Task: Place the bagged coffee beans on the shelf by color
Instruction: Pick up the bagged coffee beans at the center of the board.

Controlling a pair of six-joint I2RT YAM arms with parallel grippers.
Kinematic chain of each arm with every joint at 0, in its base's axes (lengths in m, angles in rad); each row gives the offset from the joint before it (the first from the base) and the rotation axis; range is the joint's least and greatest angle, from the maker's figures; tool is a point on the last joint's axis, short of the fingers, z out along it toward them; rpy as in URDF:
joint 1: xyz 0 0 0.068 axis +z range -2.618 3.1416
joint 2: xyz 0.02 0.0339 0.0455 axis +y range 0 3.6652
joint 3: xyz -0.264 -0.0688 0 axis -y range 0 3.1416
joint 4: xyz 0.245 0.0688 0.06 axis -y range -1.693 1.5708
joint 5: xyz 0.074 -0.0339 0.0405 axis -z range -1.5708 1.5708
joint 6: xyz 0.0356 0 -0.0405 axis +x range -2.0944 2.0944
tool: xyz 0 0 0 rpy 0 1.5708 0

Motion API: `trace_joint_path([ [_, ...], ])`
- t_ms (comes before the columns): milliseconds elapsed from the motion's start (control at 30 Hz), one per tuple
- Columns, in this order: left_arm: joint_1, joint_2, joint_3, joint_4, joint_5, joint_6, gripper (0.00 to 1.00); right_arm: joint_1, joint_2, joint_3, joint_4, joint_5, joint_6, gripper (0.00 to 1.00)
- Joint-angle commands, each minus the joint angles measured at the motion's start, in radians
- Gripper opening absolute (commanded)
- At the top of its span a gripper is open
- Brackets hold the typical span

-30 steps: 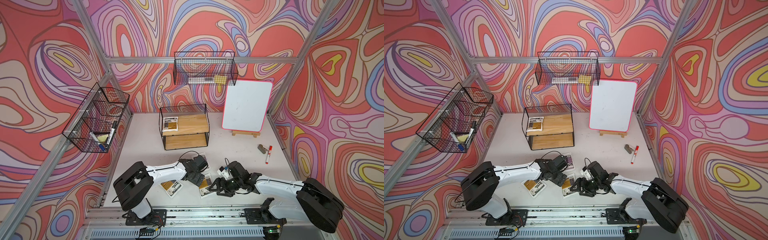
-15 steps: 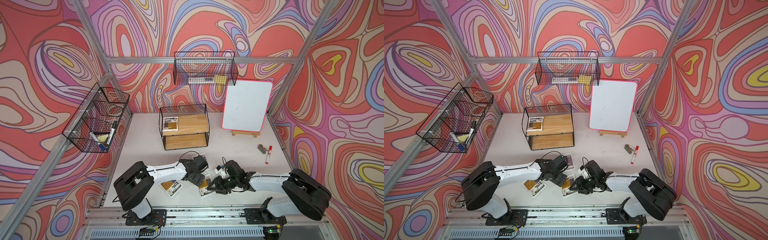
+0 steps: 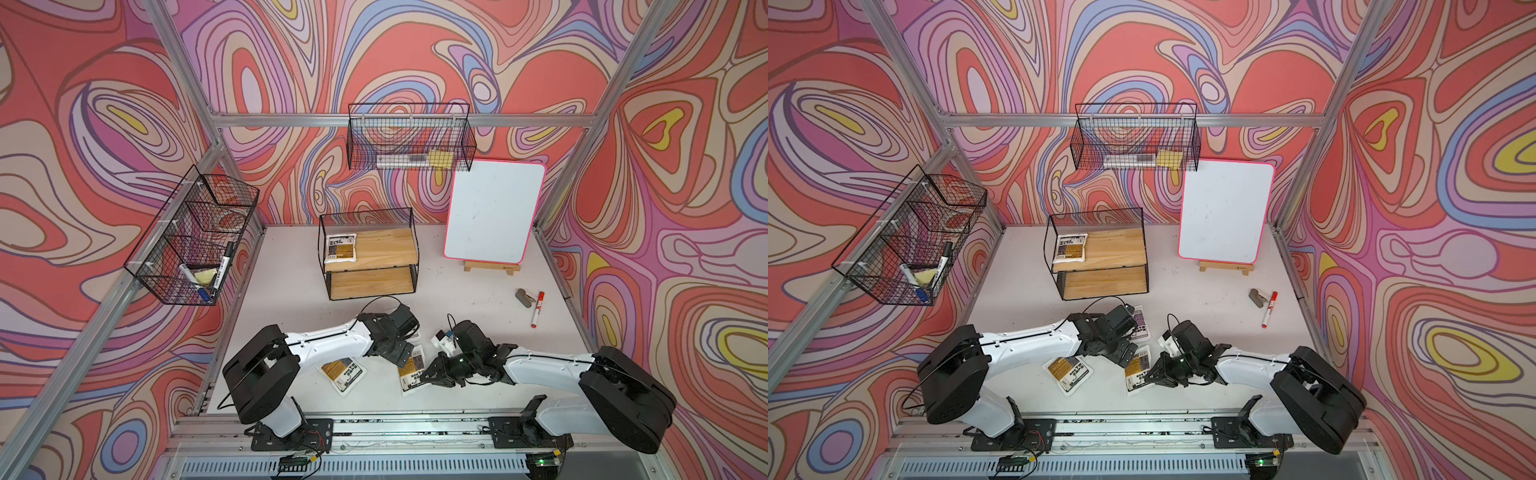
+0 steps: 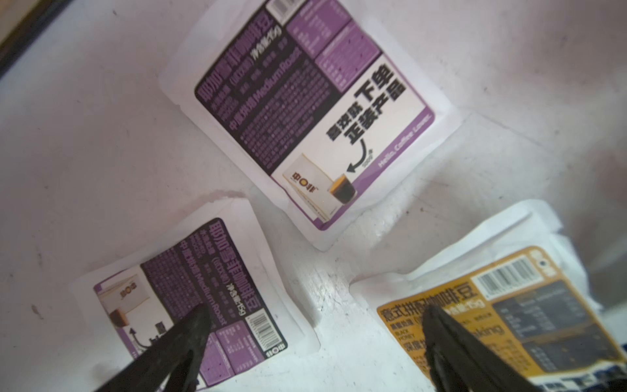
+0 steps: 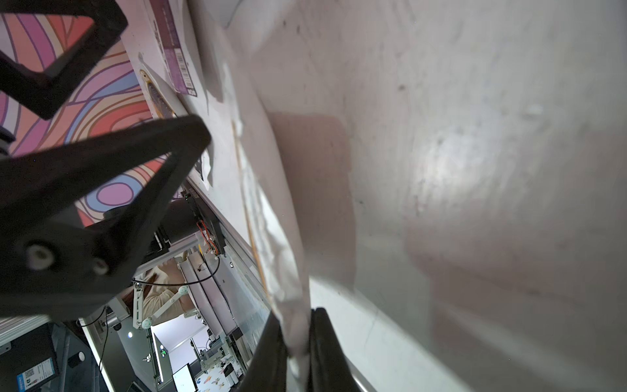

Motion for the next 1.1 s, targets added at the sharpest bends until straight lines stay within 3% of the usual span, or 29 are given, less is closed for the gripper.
trace_joint_path([
  [0,-0.006,-0.049,0.057,-0.067,-0.019,-0.011,0.99,0.005,-0.045,0.003,-0.073,0.018,-0.012,0.13],
  [533,0.044,-0.148,0.316,-0.192,-0.169,0.049,0.99,0.005,-0.21,0.146,-0.305,0.032,-0.023,0.08],
  [1067,0.228,-0.285,0.372,-0.24,-0.233,0.01,0.99,0.006,-0.061,0.533,-0.384,0.034,-0.129,0.08],
])
